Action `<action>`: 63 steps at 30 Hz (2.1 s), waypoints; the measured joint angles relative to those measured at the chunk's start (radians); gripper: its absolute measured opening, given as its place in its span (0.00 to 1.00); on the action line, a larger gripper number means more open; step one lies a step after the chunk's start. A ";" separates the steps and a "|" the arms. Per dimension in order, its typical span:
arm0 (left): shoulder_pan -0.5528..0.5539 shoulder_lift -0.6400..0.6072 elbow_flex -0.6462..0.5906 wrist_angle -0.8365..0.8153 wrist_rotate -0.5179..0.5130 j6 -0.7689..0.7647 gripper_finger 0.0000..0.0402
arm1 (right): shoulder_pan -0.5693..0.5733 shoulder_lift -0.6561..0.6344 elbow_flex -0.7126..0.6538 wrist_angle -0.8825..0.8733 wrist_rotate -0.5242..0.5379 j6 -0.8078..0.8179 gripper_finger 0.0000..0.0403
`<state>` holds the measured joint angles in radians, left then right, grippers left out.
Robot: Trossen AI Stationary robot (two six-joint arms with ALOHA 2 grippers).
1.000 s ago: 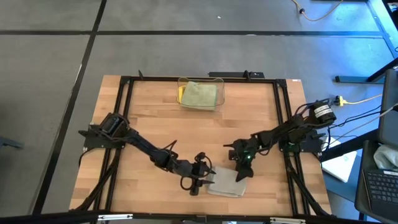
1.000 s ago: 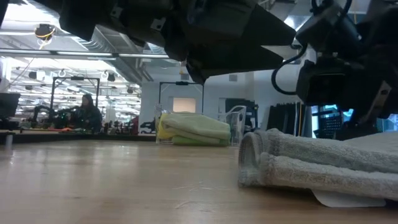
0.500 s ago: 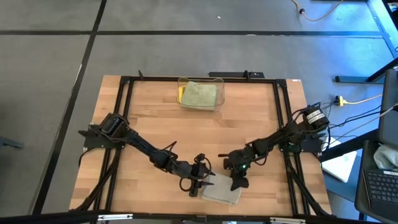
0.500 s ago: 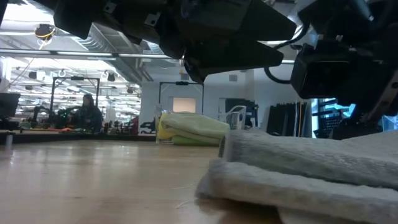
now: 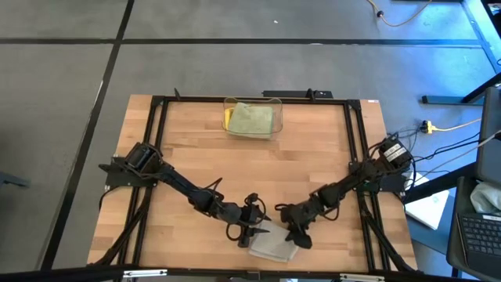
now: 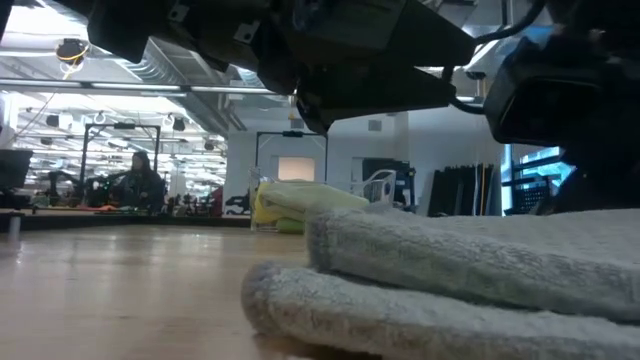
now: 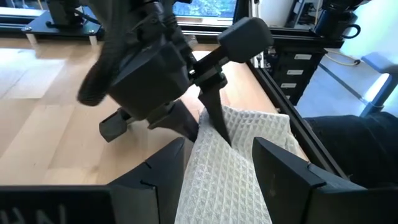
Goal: Fold microfiber towels
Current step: Put the gray microfiber cloth into the transparent bin
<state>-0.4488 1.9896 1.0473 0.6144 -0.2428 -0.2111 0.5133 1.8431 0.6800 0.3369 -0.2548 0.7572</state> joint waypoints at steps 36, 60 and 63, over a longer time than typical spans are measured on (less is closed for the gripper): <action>-0.141 -0.163 0.000 -0.248 -0.585 0.084 0.44 | -0.661 -0.319 0.702 -1.004 0.131 -1.112 0.05; -0.118 -0.161 0.000 -0.428 -0.658 -0.059 0.44 | -1.181 0.256 1.251 -1.276 -0.185 -1.558 0.06; -0.114 -0.160 0.000 -0.433 -0.658 -0.074 0.44 | -1.190 0.291 1.251 -1.298 -0.201 -1.564 0.06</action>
<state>-0.5627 1.8294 1.0473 0.1817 -0.9005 -0.2848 -0.6768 2.1336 1.9308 -0.9612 -0.4554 -0.8063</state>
